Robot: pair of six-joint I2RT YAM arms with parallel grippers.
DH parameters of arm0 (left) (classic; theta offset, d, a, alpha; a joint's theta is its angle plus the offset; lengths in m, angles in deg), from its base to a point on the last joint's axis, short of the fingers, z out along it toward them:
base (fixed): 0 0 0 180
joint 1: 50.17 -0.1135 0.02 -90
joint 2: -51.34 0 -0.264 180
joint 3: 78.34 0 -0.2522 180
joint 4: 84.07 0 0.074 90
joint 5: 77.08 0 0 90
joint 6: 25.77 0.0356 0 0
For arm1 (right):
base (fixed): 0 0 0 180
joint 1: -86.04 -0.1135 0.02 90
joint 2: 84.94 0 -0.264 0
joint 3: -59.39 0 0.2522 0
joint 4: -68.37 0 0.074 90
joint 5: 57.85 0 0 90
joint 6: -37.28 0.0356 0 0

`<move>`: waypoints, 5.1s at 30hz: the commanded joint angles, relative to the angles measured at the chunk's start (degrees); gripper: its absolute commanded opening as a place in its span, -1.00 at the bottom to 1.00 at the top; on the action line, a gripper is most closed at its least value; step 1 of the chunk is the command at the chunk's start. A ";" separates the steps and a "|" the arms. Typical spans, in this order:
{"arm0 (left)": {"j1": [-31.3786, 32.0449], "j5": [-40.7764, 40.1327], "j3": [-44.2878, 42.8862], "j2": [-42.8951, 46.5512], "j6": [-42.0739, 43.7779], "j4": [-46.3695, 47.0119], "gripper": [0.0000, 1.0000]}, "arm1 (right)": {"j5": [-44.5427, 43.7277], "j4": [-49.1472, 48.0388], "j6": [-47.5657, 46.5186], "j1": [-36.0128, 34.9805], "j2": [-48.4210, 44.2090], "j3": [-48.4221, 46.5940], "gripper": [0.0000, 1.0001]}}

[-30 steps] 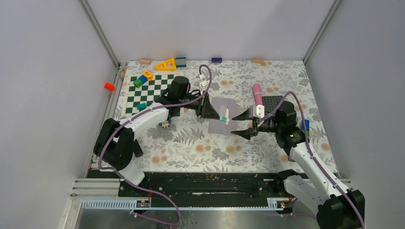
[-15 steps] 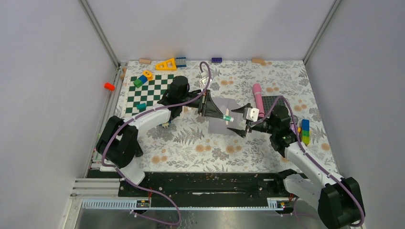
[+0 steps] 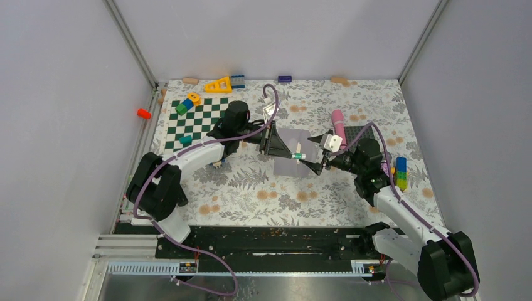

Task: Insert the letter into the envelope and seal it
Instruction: Unscrew the solid glue.

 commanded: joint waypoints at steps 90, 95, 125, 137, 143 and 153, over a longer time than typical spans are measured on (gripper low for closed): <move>5.46 5.32 -8.91 2.35 30.53 -30.34 -1.00 | 28.32 16.04 3.72 11.55 1.80 -11.67 0.99; 5.21 9.30 -8.67 -0.12 25.78 -26.56 -1.00 | 27.24 38.84 -20.34 11.53 -2.20 -14.12 0.99; 5.63 10.64 -5.74 0.32 17.50 -16.17 -1.00 | 27.88 19.57 -4.01 0.71 0.80 -8.80 0.15; 5.63 10.94 -5.84 0.48 17.52 -16.28 -1.00 | 27.32 22.84 -7.15 -0.09 2.05 -9.54 -0.16; 5.58 10.86 -5.84 0.45 17.58 -16.29 -1.00 | 26.70 23.75 -8.22 -0.53 2.38 -9.93 -0.58; 1.86 6.04 -4.68 4.21 20.32 -18.10 0.52 | 18.51 37.95 -9.27 -0.56 0.37 -16.04 -1.00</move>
